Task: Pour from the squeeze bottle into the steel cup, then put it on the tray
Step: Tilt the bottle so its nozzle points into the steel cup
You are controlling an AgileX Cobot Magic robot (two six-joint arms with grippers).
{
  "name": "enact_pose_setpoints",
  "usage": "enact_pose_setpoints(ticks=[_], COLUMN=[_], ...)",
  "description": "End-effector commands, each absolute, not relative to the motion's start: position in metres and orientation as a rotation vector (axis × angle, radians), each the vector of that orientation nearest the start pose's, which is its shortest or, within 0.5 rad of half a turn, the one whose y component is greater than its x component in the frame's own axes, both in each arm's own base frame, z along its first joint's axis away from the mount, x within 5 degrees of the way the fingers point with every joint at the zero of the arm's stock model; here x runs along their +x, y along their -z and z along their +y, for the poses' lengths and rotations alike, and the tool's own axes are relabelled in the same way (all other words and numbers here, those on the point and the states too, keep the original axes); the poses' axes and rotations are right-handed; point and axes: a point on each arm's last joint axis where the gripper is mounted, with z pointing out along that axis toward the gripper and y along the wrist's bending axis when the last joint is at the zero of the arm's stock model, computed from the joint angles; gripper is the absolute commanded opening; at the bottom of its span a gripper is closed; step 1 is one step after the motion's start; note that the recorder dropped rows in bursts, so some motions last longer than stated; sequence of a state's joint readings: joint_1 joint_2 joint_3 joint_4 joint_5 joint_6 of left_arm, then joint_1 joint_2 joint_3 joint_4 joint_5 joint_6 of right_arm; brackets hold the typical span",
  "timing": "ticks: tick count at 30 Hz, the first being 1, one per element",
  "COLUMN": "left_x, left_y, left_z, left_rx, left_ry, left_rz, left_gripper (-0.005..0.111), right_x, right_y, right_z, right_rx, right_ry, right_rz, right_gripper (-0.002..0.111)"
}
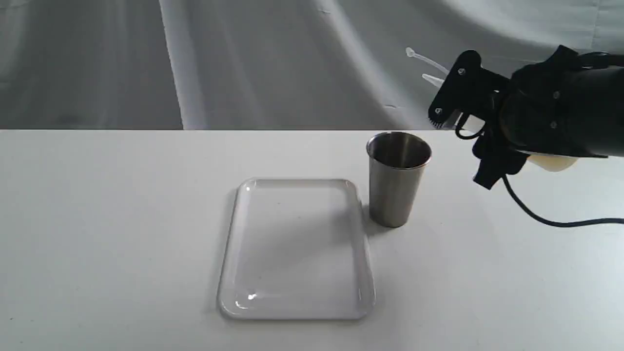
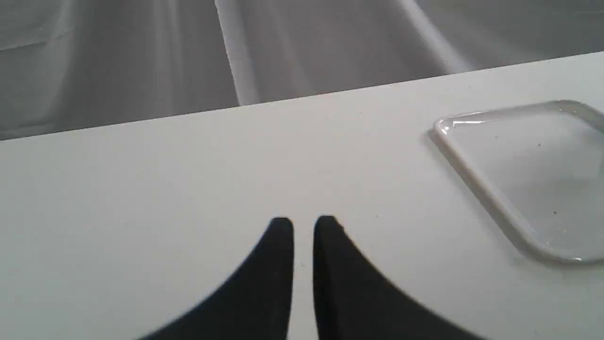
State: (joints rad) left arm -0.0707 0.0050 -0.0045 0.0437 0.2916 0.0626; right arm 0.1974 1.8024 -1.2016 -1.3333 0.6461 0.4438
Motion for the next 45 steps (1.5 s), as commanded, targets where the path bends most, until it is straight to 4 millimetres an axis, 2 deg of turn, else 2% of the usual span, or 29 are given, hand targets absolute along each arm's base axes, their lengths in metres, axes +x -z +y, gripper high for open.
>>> enact_pose_setpoints(ticks=[1, 5, 15, 39, 45], left_x=[0.055, 0.055, 0.055, 0.055, 0.055], left_y=[-0.187, -0.187, -0.187, -0.187, -0.187], left_z=[-0.003, -0.003, -0.003, -0.003, -0.003], left_rx=[0.147, 0.147, 0.147, 0.147, 0.147], left_ry=[-0.032, -0.032, -0.032, -0.032, -0.032], left_rz=[1.762, 1.762, 1.762, 1.762, 1.762], left_gripper=[0.008, 0.008, 0.008, 0.008, 0.008], right_x=[0.392, 0.394, 0.4, 0.406, 0.422], right_y=[-0.241, -0.234, -0.219, -0.223, -0.224], right_z=[0.021, 0.019, 0.03, 0.033, 0.036], right_rx=[-0.818, -0.828, -0.95, -1.114, -1.063], right_ry=[1.127, 1.157, 1.242, 1.313, 1.361], right_rz=[2.15, 2.167, 2.115, 1.982, 1.983], right_gripper=[0.041, 0.041, 0.041, 0.041, 0.041])
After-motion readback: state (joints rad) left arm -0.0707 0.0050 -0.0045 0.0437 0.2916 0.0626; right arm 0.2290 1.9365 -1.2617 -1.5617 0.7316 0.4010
